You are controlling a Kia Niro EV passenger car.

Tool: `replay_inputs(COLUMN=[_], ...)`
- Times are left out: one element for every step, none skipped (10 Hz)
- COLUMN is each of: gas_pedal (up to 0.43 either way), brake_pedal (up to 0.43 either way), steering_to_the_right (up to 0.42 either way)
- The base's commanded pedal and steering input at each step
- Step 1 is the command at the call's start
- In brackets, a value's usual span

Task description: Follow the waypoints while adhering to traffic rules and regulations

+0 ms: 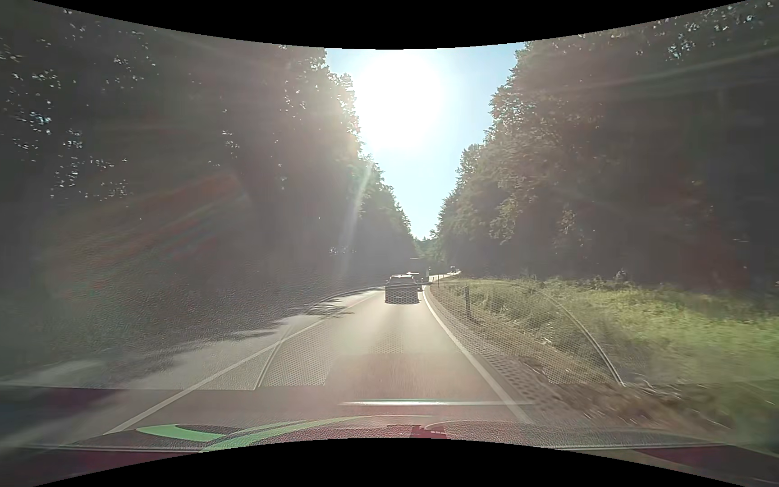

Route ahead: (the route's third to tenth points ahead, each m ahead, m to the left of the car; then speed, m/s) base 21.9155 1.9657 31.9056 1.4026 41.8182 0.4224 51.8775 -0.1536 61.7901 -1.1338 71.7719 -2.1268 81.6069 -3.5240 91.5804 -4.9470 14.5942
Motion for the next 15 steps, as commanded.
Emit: replay_inputs(gas_pedal=[0.0, 0.0, 0.0, 0.0, 0.0, 0.0, 0.0, 0.0, 0.0, 0.0, 0.0, 0.0, 0.0, 0.0, 0.0], brake_pedal=[0.0, 0.0, 0.0, 0.0, 0.0, 0.0, 0.0, 0.0, 0.0, 0.0, 0.0, 0.0, 0.0, 0.049, 0.085], steering_to_the_right=[0.006, 0.006, 0.006, 0.007, 0.007, 0.007, 0.007, 0.006, 0.006, 0.007, 0.006, 0.006, 0.006, 0.006, 0.007])
